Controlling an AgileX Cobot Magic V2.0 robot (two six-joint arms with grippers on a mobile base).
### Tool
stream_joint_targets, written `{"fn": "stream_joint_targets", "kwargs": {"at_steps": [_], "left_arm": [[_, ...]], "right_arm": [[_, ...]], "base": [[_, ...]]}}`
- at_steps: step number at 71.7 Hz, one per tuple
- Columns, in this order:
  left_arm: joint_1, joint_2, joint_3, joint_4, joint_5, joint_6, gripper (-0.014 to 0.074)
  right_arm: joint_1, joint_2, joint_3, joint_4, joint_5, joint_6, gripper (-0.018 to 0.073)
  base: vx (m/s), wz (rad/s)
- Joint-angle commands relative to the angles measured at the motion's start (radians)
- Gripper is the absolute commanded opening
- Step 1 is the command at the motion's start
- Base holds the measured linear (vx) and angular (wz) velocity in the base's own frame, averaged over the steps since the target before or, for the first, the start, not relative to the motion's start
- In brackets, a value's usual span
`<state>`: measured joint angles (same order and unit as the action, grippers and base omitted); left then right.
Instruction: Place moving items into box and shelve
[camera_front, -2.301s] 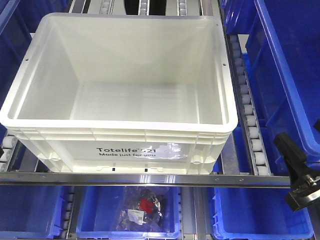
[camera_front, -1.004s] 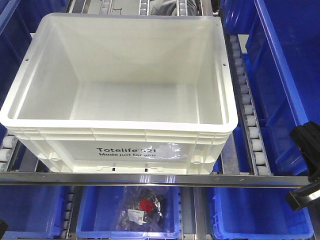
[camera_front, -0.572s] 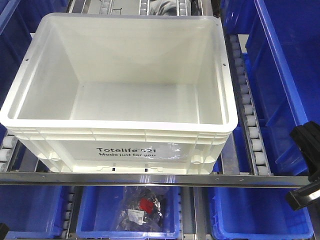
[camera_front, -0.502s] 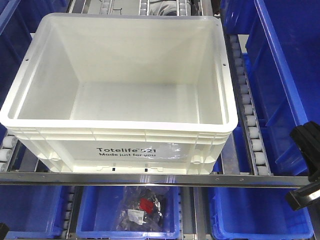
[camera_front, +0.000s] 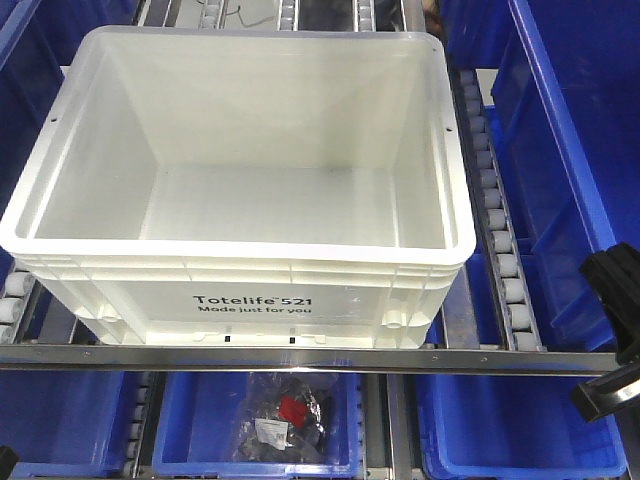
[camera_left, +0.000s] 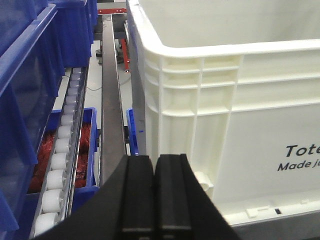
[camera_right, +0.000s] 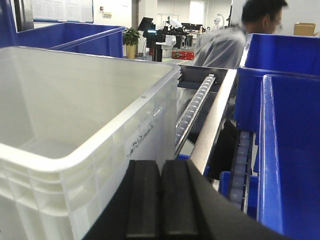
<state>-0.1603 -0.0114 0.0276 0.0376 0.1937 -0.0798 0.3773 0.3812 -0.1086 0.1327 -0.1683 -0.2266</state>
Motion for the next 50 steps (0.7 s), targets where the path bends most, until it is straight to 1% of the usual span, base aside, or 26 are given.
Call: {"fn": "stream_joint_targets", "kwargs": {"at_steps": [1,5,11,12,14,16,23,27,32,39,50], "left_arm": [[-0.006,-0.017,0.016,0.0,-0.078,-0.007,-0.0027],[-0.006,-0.017,0.016,0.0,-0.078,-0.007,-0.0027],[-0.006,-0.017,0.016,0.0,-0.078,-0.007,-0.0027],[-0.006,-0.017,0.016,0.0,-0.078,-0.007,-0.0027],[-0.006,-0.017,0.016,0.0,-0.078,-0.007,-0.0027],[-0.006,-0.017,0.016,0.0,-0.078,-0.007,-0.0027],[-0.006,-0.017,0.016,0.0,-0.078,-0.007,-0.0027],[-0.006,-0.017,0.016,0.0,-0.078,-0.007,-0.0027],[-0.006,-0.017,0.016,0.0,-0.078,-0.007,-0.0027],[-0.006,-0.017,0.016,0.0,-0.078,-0.007,-0.0027],[-0.006,-0.017,0.016,0.0,-0.08,-0.007,-0.0027]], "right_arm": [[-0.002,-0.001,0.009,-0.065,-0.084,0.001,-0.0015],[-0.002,-0.029,0.056,-0.102,-0.085,0.044,-0.0015],[-0.002,-0.101,0.149,-0.112,-0.086,0.116,-0.0015],[-0.002,-0.114,0.148,-0.112,-0.061,0.123,-0.0015],[-0.002,-0.15,0.141,-0.112,0.034,0.128,-0.0015],[-0.002,-0.184,0.14,-0.122,0.088,0.122,-0.0015],[-0.002,-0.289,0.144,-0.125,0.206,0.12,-0.0015],[-0.002,-0.342,0.144,-0.125,0.241,0.12,-0.0015],[-0.002,-0.409,0.144,-0.125,0.251,0.12,-0.0015],[-0.002,-0.4,0.144,-0.122,0.217,0.124,-0.0015],[-0.002,-0.4,0.144,-0.121,0.216,0.124,-0.0015]], "base": [[0.0,0.0],[0.0,0.0],[0.0,0.0],[0.0,0.0],[0.0,0.0],[0.0,0.0],[0.0,0.0],[0.0,0.0],[0.0,0.0],[0.0,0.0],[0.0,0.0]]}}
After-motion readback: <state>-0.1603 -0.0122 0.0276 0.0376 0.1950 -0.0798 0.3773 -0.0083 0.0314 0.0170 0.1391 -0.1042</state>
